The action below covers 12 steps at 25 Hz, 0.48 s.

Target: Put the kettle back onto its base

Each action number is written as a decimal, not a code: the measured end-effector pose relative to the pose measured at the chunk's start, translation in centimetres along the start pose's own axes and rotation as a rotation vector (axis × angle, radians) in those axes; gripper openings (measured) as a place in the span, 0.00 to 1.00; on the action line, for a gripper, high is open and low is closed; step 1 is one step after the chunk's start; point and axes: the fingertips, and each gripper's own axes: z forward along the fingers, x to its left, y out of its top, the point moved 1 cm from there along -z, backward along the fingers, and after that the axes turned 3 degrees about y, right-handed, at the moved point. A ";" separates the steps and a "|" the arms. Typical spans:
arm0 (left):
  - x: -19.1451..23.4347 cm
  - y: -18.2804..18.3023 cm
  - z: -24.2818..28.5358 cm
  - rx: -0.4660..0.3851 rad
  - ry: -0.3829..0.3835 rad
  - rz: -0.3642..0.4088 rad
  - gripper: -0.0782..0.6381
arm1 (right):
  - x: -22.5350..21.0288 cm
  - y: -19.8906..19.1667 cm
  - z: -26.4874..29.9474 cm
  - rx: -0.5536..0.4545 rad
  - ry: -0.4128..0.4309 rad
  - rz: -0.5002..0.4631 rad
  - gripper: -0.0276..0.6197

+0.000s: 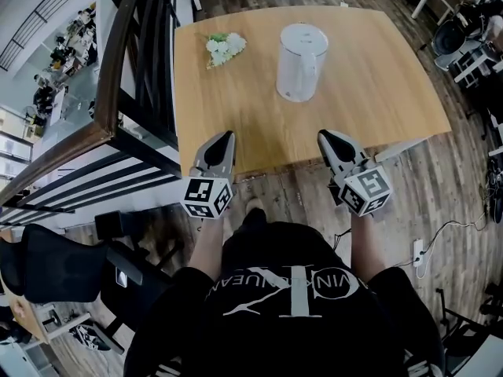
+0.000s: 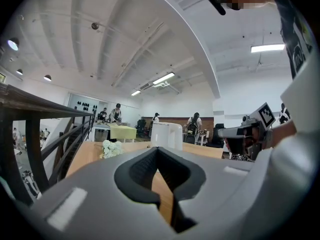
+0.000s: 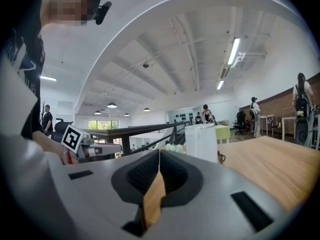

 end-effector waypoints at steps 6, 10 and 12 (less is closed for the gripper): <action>-1.3 -0.6 -1.9 0.000 0.030 -0.003 0.11 | 0.8 -0.6 -1.5 0.002 0.022 -0.002 0.07; -1.9 -0.7 -3.2 -0.004 0.049 -0.003 0.11 | 1.6 -0.6 -2.3 0.001 0.039 -0.005 0.07; -2.1 -0.8 -3.7 -0.005 0.056 -0.003 0.11 | 2.0 -0.7 -2.7 0.002 0.049 -0.008 0.07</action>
